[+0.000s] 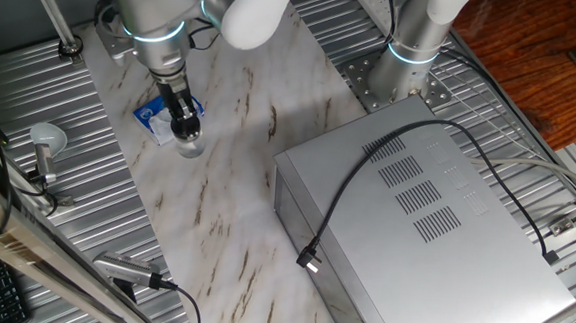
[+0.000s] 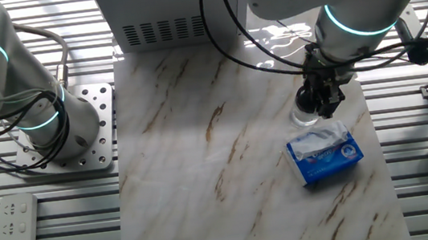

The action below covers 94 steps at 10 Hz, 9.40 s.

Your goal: Unscrew the lid from the jar

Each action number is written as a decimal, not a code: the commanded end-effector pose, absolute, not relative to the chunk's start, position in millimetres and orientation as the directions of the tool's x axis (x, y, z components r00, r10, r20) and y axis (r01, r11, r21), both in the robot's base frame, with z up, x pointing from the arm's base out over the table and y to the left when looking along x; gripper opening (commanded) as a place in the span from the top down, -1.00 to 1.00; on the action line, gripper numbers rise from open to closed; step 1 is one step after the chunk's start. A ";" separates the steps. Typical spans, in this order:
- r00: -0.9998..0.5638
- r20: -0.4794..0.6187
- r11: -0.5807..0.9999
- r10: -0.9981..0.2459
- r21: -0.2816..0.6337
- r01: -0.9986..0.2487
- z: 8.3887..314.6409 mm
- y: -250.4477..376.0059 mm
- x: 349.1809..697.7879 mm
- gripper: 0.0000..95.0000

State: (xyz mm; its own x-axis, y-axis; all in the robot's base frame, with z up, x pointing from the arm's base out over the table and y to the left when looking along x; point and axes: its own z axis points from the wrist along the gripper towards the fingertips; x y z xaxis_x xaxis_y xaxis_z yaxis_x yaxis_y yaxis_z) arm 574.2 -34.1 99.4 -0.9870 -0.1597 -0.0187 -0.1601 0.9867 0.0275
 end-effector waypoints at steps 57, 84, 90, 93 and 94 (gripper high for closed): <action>-0.636 0.059 0.639 -0.769 0.039 -0.768 97.2 -33.6 575.9 0.20; 0.088 0.081 -0.085 -0.993 0.036 -0.996 96.7 -32.1 575.9 0.20; 0.097 0.082 -0.094 -0.992 0.047 -0.994 99.4 -31.9 576.0 -0.60; 0.095 0.078 -0.092 -0.992 0.046 -0.995 99.7 -31.8 576.1 -1.00; 0.090 0.075 -0.087 -0.993 0.047 -0.995 99.8 -31.8 576.1 -1.00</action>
